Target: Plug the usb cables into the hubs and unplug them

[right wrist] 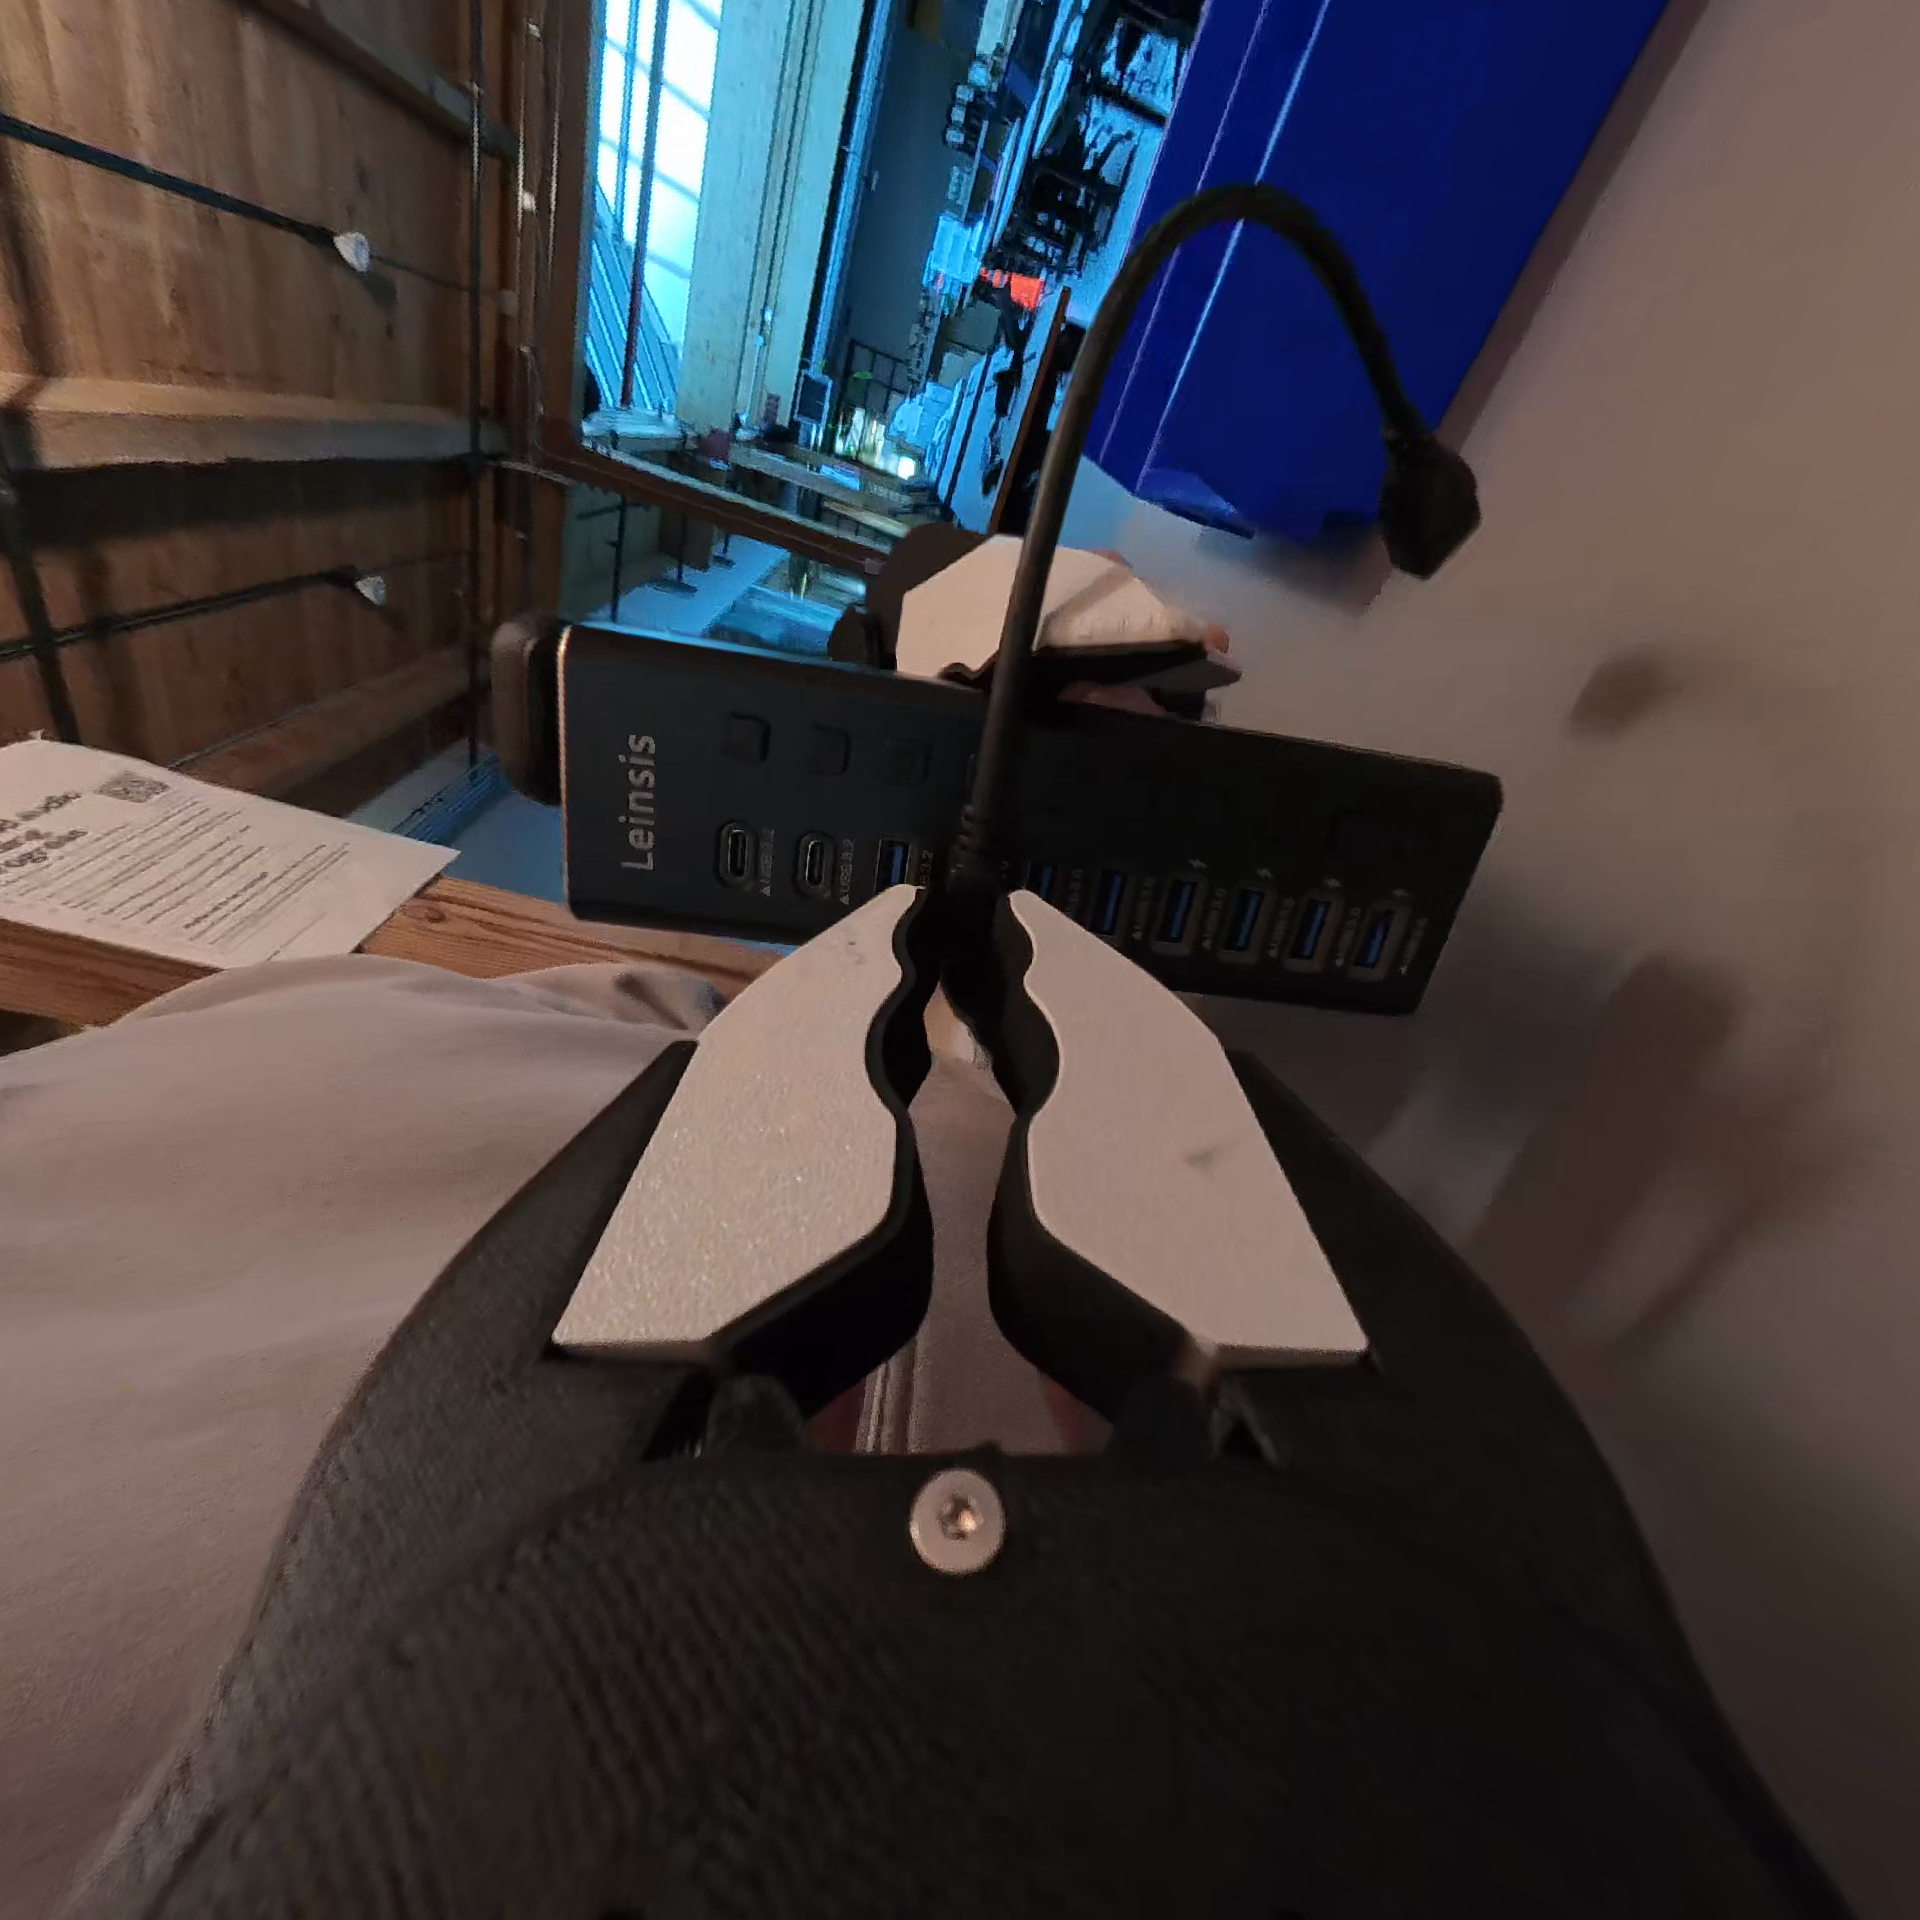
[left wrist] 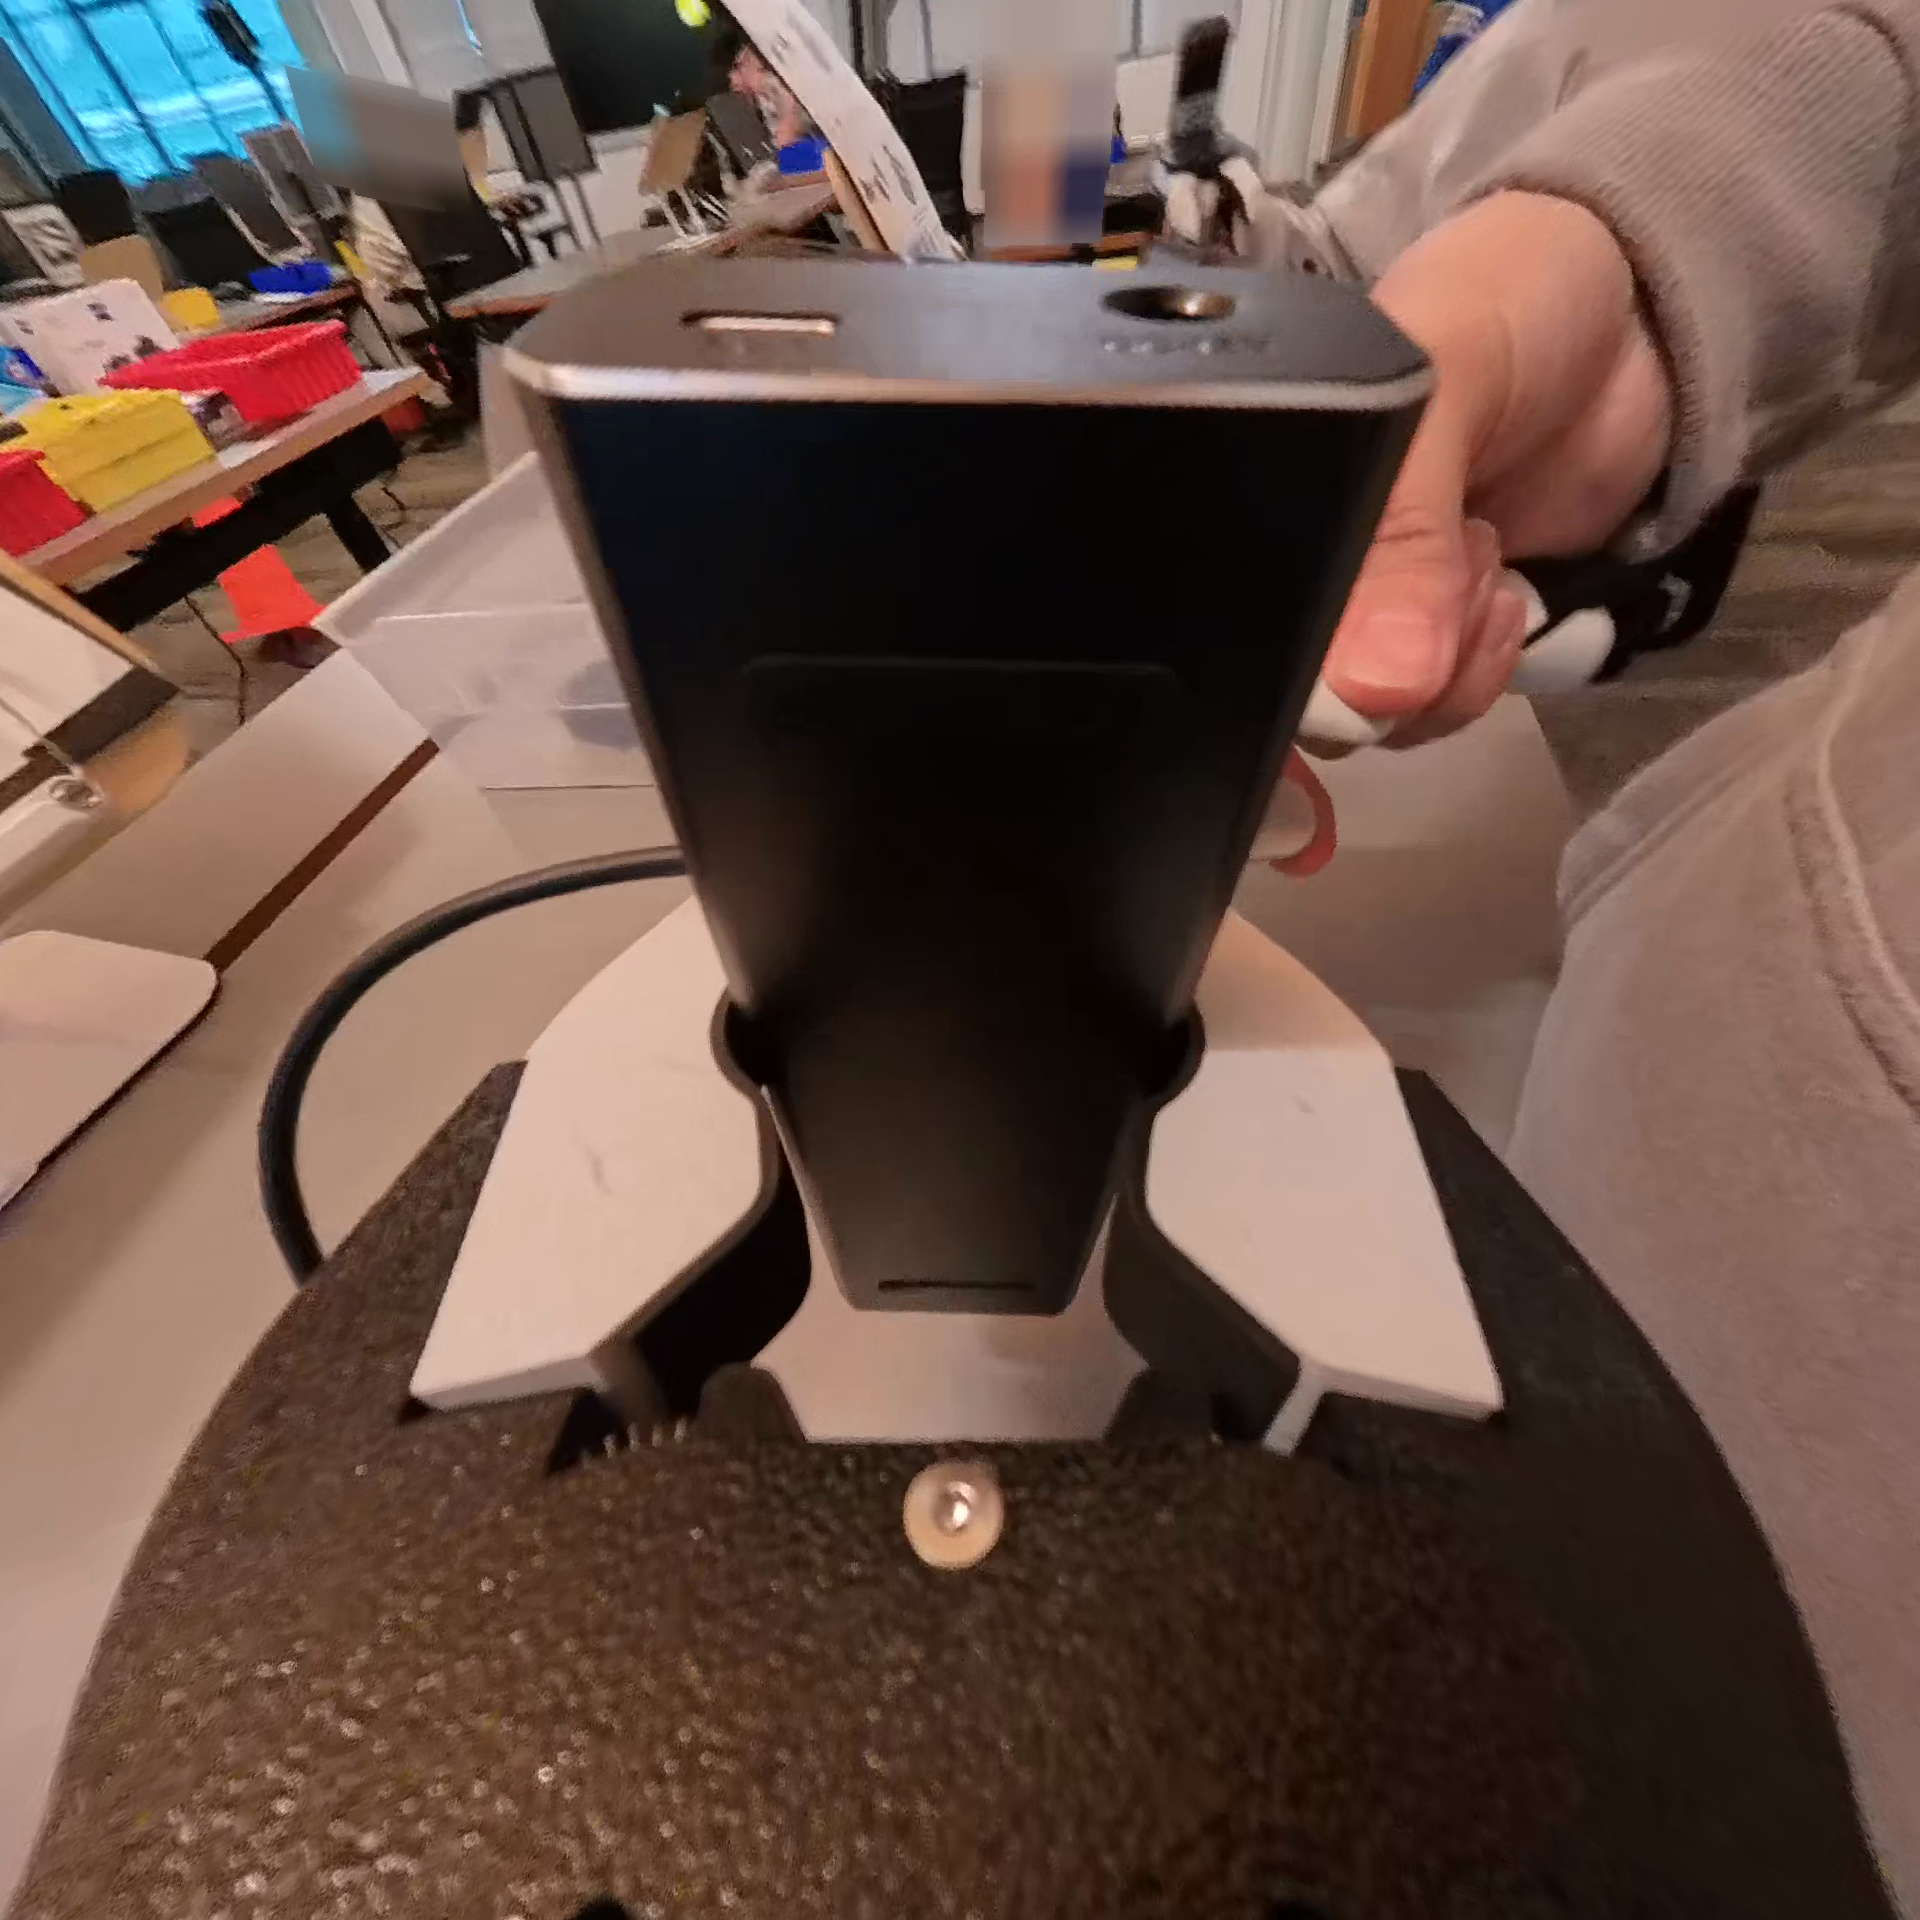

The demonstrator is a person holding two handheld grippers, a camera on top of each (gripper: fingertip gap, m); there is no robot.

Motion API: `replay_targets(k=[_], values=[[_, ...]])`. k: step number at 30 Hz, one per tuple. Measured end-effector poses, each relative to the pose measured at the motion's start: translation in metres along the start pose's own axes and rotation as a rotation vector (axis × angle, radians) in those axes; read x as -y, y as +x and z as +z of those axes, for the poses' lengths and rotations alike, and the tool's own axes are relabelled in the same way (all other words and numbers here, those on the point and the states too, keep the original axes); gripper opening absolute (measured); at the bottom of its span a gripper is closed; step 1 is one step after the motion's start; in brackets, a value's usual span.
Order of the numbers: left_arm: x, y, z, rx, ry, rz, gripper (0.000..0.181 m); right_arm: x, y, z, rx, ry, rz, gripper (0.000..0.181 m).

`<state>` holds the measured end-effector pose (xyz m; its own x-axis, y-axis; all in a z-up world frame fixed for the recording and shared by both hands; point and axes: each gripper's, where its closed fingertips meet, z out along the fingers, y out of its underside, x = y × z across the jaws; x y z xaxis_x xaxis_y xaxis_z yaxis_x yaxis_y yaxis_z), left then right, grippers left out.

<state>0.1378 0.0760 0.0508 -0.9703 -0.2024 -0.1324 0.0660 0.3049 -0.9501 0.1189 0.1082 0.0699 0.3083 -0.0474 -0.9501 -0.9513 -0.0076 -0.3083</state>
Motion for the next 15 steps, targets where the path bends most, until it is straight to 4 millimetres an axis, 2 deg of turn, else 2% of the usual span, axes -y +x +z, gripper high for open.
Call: replay_targets(k=[5, 7, 12, 15], values=[[-0.001, 0.004, 0.001, -0.03, -0.021, 0.002, 0.072, -0.005, 0.001, -0.003, -0.01, -0.044, -0.002, 0.011], [0.004, 0.003, -0.004, -0.046, 0.009, -0.012, 0.071, -0.002, -0.004, 0.001, 0.069, -0.04, 0.038, 0.01], [-0.009, 0.005, -0.007, -0.078, -0.067, 0.009, 0.071, 0.0, 0.002, 0.01, 0.13, 0.023, 0.137, 0.009], [-0.008, 0.006, -0.01, -0.093, -0.035, -0.032, 0.07, -0.001, 0.002, 0.013, 0.161, 0.038, 0.147, 0.01]])
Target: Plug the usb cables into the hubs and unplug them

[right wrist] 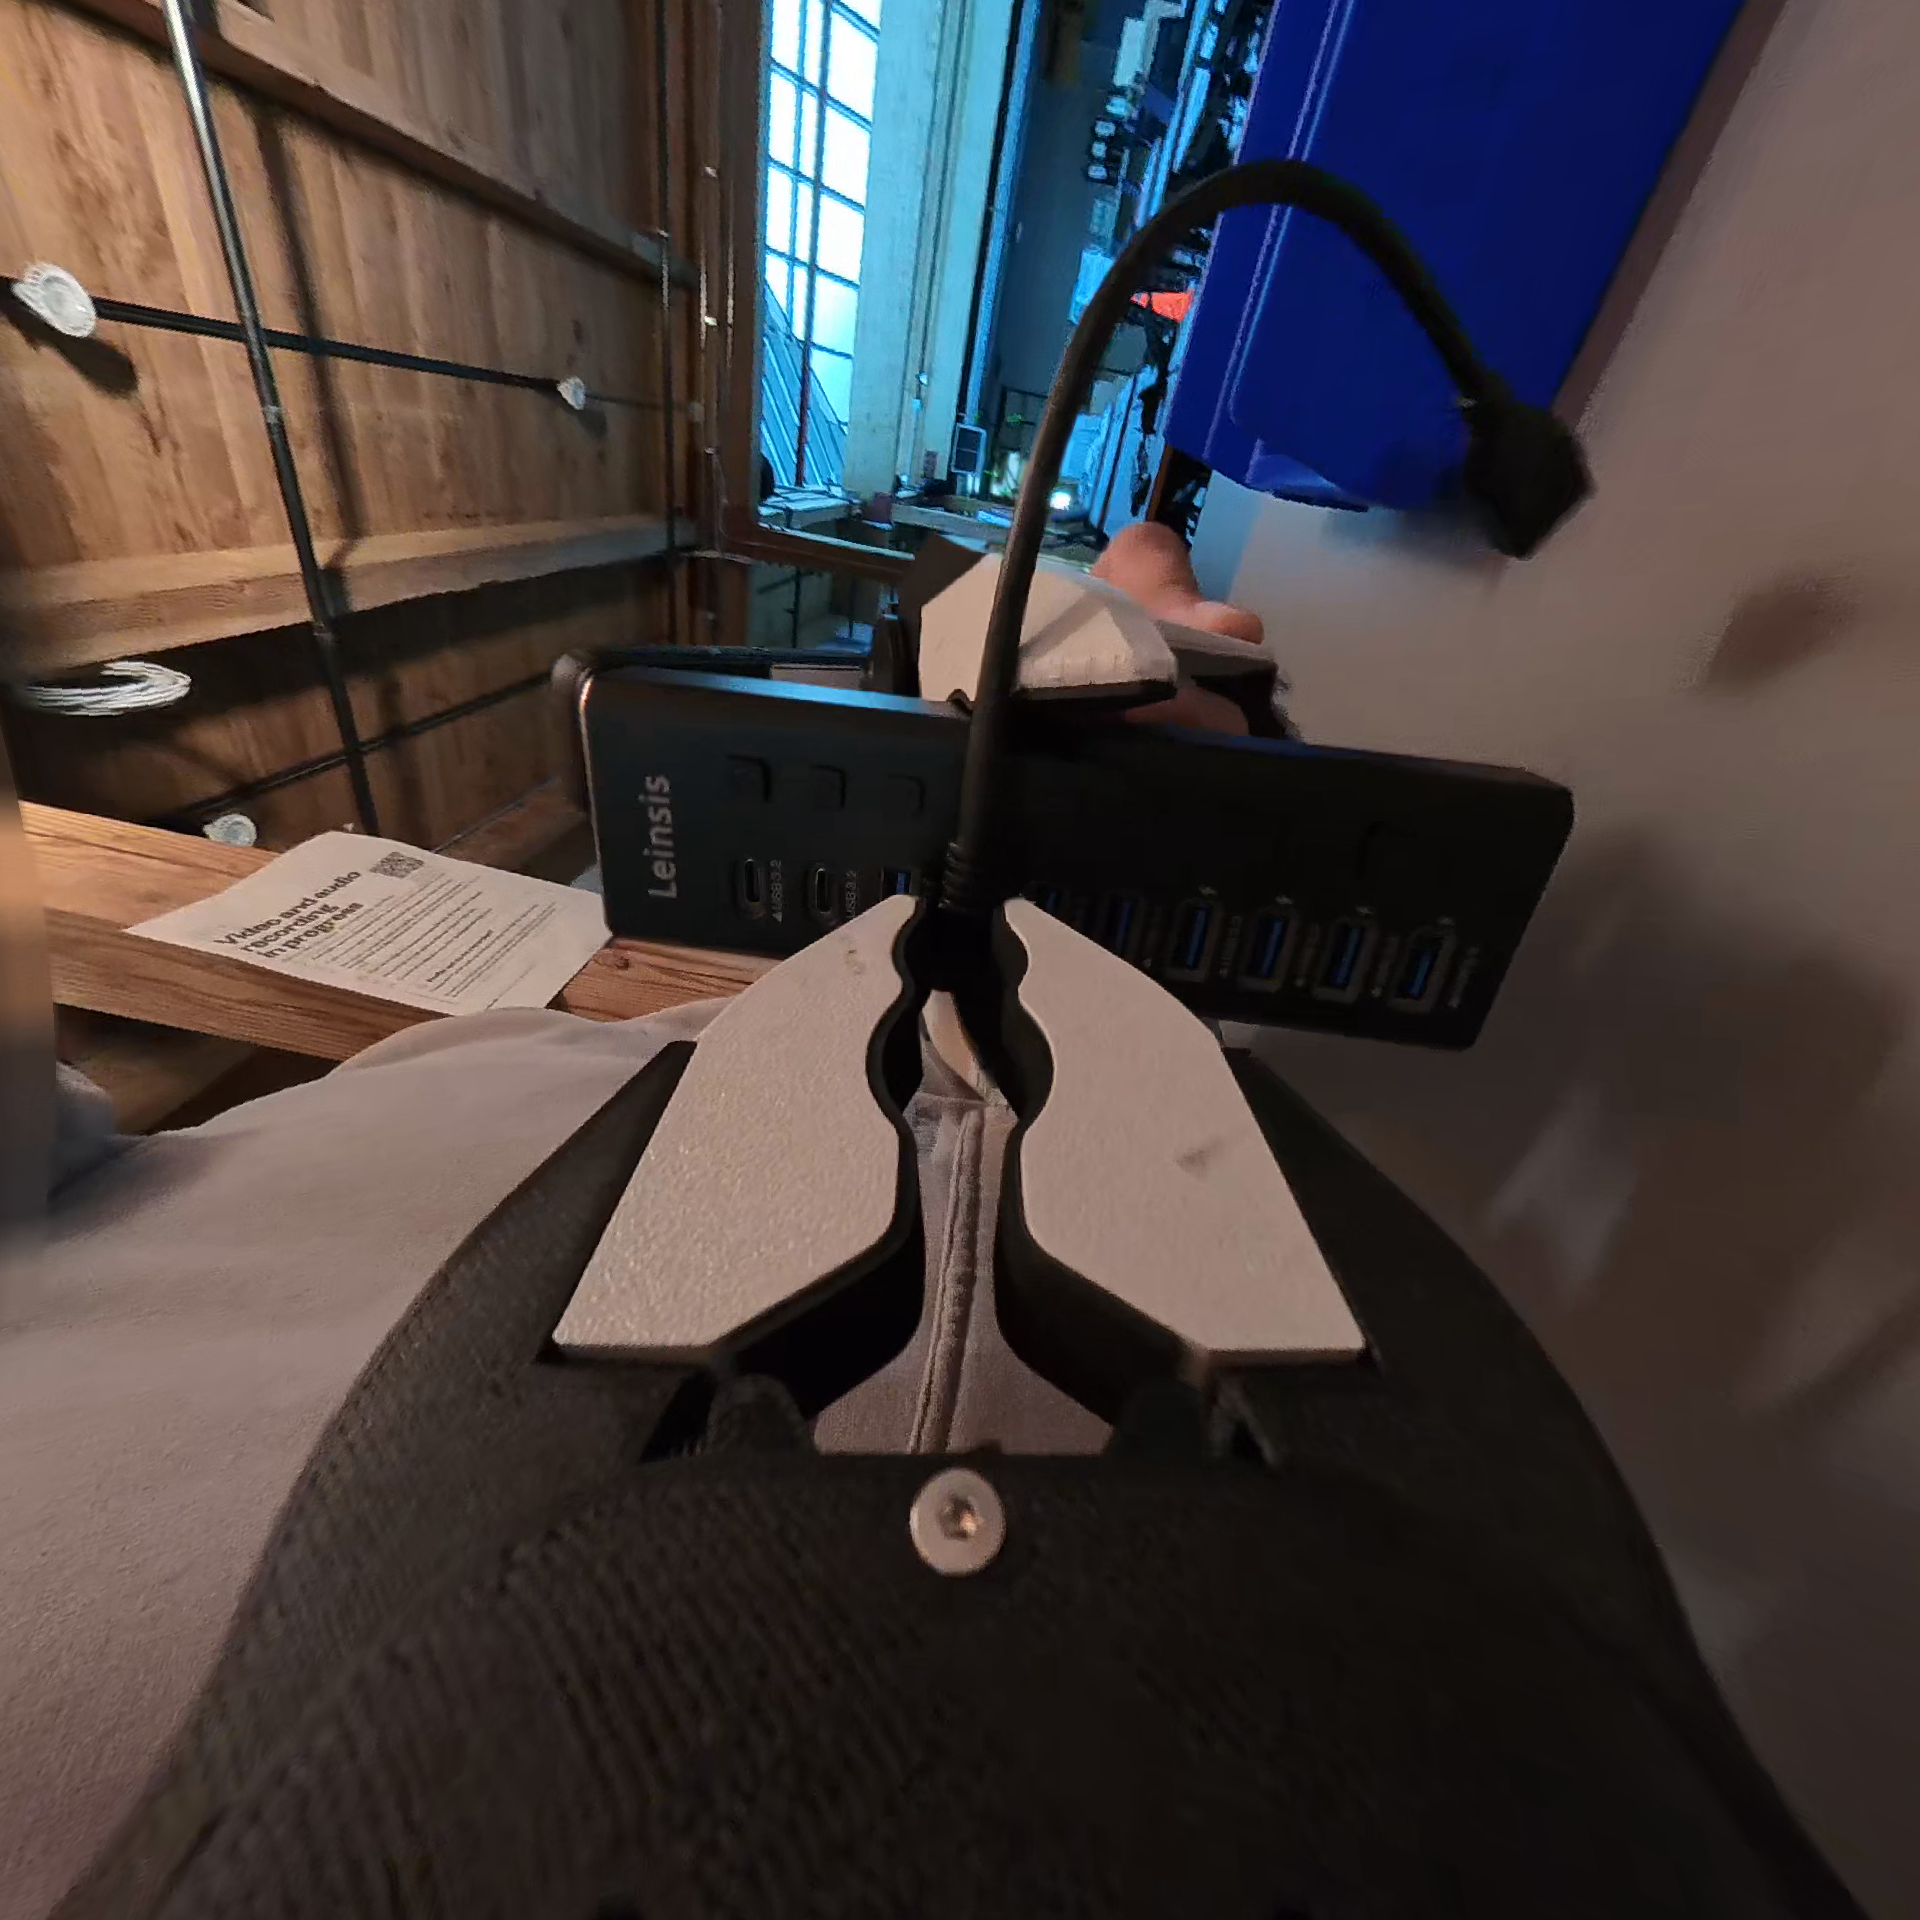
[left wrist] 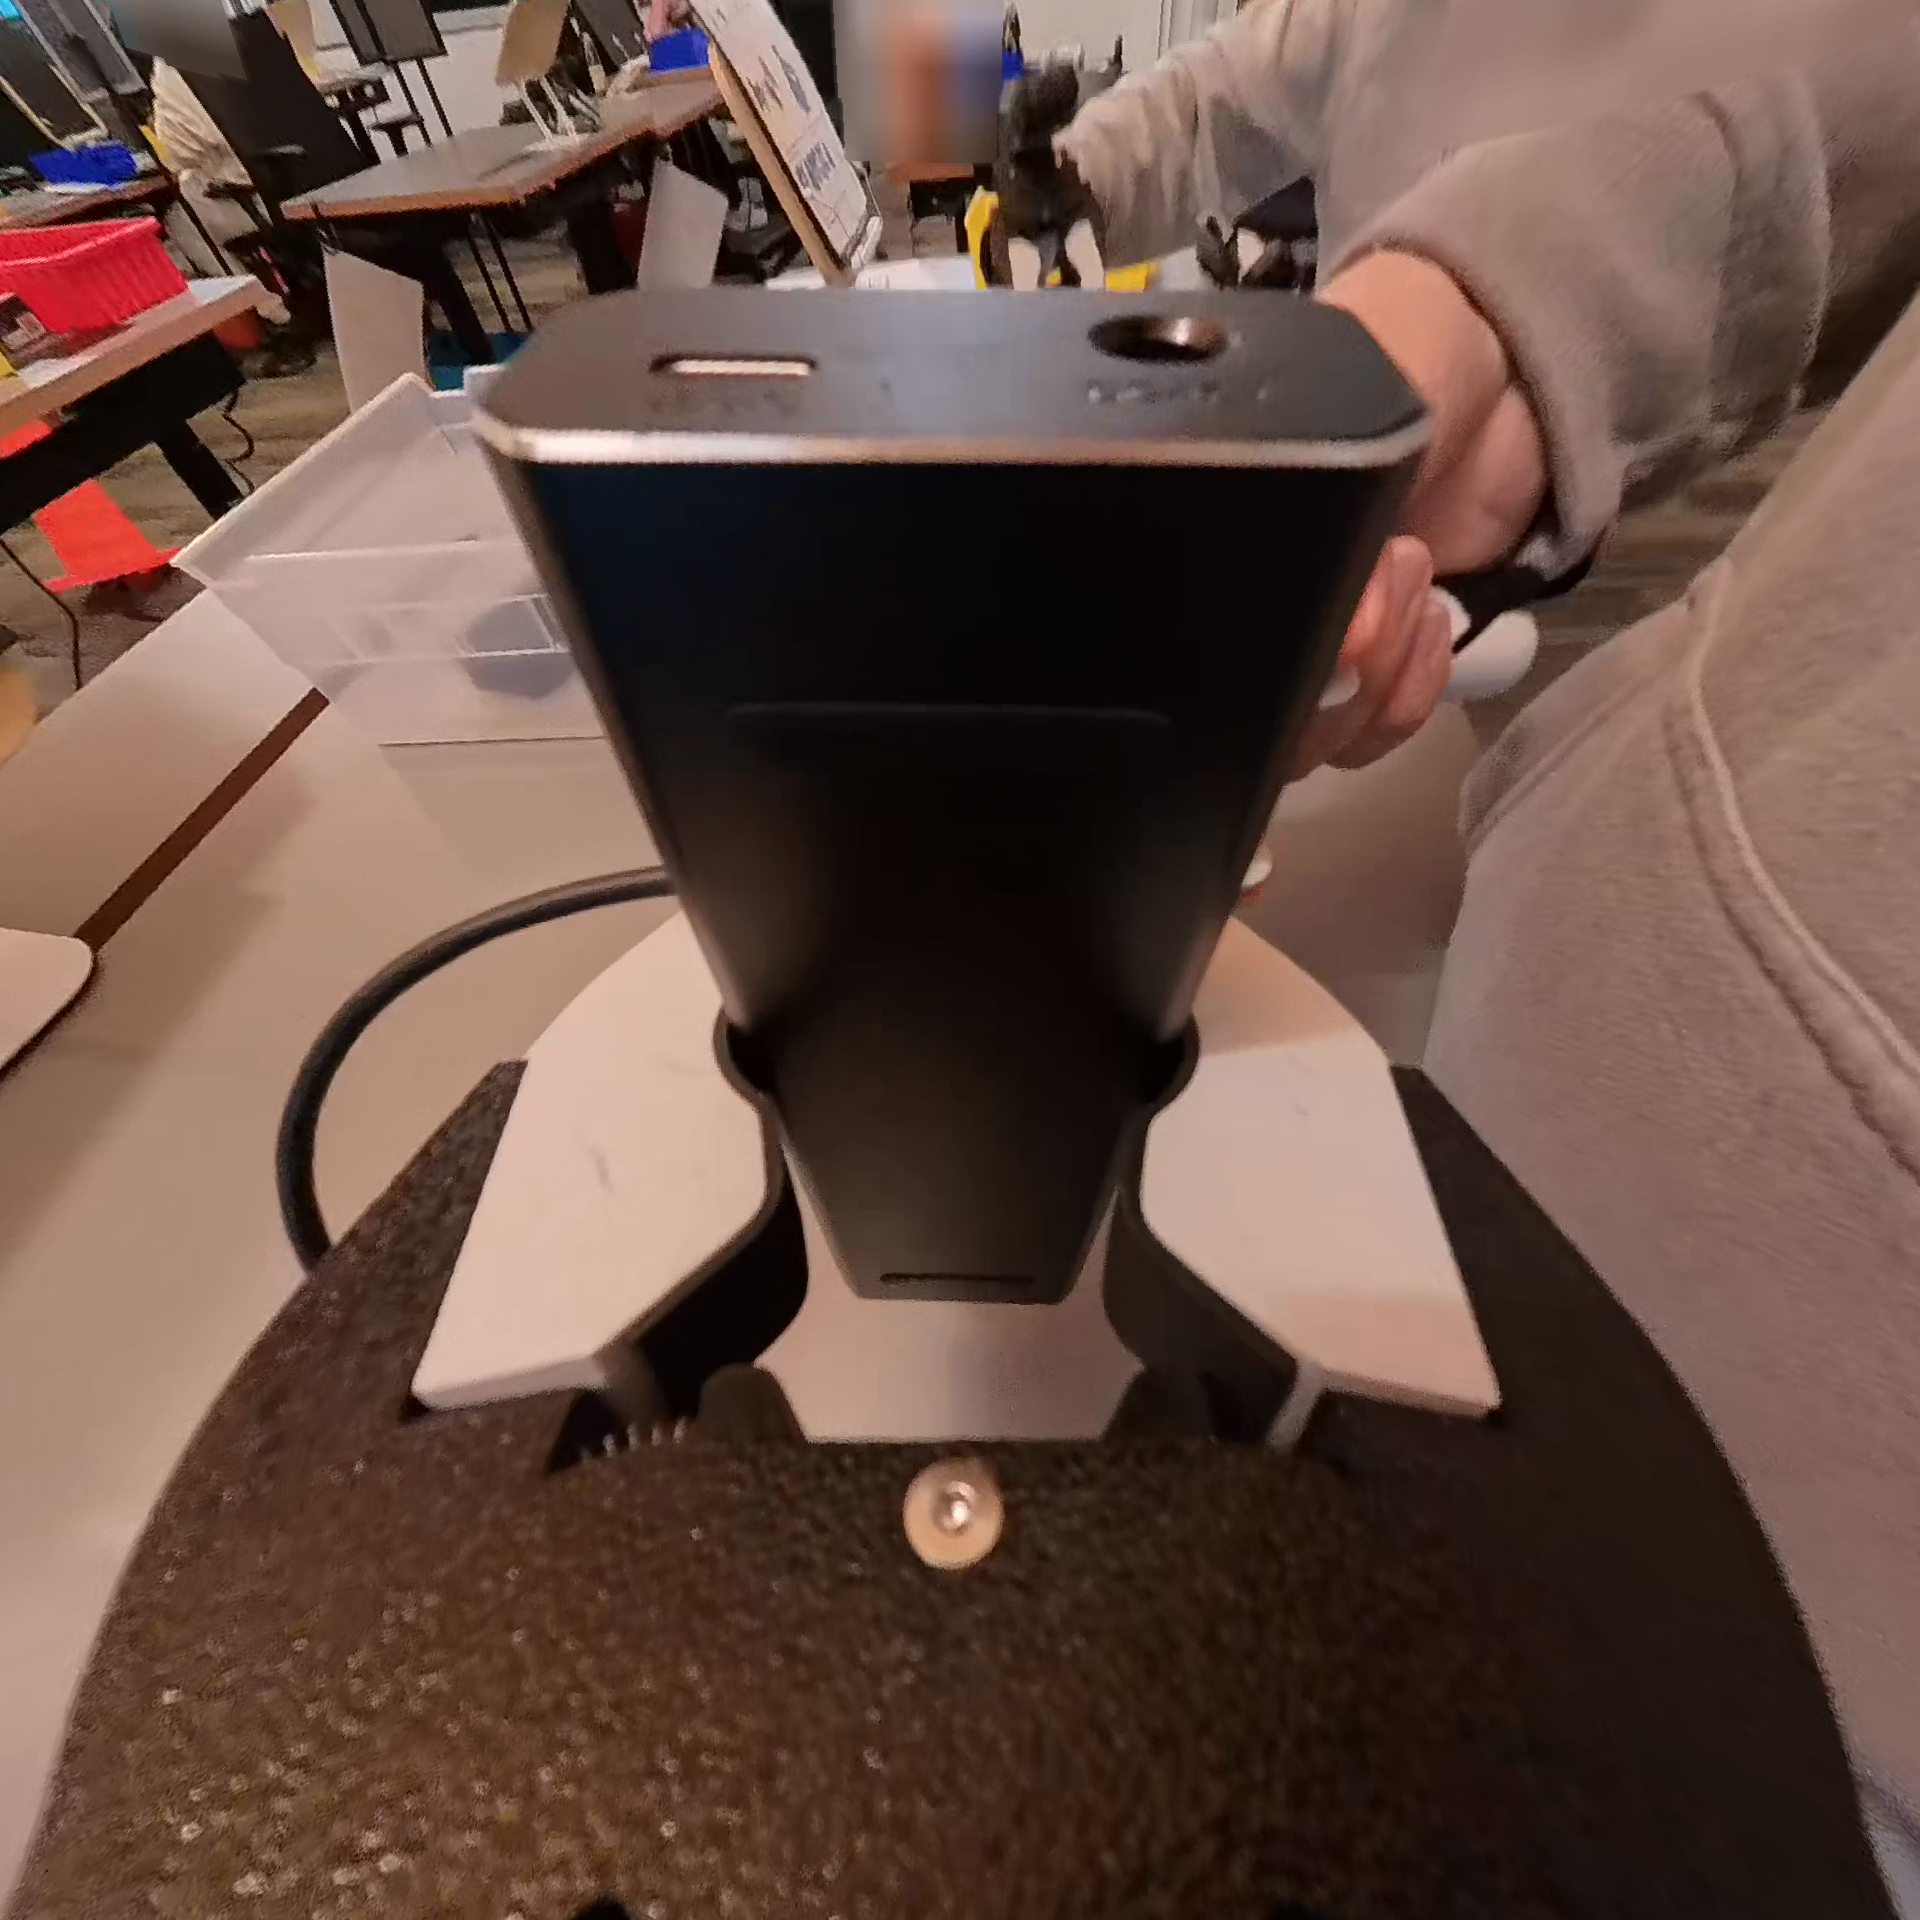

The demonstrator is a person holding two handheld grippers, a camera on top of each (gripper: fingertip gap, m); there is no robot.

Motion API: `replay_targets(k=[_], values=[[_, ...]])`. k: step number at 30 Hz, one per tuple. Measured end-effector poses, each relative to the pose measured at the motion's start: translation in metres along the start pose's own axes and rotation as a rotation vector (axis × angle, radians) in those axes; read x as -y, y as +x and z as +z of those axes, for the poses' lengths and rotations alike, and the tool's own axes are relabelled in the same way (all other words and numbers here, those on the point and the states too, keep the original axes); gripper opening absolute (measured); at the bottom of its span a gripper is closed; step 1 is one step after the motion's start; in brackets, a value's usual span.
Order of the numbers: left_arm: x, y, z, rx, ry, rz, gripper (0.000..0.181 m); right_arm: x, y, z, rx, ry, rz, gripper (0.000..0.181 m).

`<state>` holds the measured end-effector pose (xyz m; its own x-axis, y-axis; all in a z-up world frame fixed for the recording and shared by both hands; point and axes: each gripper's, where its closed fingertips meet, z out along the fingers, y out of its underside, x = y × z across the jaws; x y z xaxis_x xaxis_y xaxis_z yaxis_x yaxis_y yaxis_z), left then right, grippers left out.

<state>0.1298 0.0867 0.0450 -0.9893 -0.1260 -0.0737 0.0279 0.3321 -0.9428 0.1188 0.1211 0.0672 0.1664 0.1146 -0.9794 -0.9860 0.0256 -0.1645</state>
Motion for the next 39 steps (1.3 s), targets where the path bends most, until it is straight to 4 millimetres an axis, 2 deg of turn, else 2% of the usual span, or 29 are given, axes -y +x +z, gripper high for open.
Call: replay_targets(k=[4, 10, 13, 18, 25, 28, 32, 39], values=[[-0.006, 0.001, 0.001, 0.034, -0.011, 0.046, 0.07, -0.003, 0.006, 0.001, -0.074, -0.002, -0.103, 0.01], [-0.003, 0.007, 0.005, 0.026, 0.01, 0.045, 0.071, -0.009, 0.003, -0.001, -0.034, 0.012, -0.052, 0.01], [-0.009, 0.004, 0.01, 0.067, -0.013, 0.049, 0.076, -0.008, 0.0, -0.001, 0.002, 0.038, 0.004, 0.009], [-0.016, -0.001, 0.014, 0.088, -0.074, 0.02, 0.074, -0.004, 0.006, -0.004, -0.02, 0.05, 0.026, 0.009], [-0.018, -0.005, 0.013, 0.07, -0.088, 0.01, 0.074, 0.001, 0.008, -0.003, -0.024, 0.062, 0.008, 0.009], [-0.021, -0.005, 0.013, 0.096, -0.101, 0.061, 0.074, -0.002, 0.01, -0.002, -0.057, 0.025, -0.06, 0.01], [-0.017, -0.005, 0.012, 0.114, -0.077, 0.092, 0.073, -0.004, 0.009, -0.004, -0.05, 0.001, -0.081, 0.01], [0.004, 0.007, 0.012, 0.076, -0.012, 0.146, 0.073, -0.014, -0.01, -0.011, -0.051, -0.079, -0.121, 0.01]])
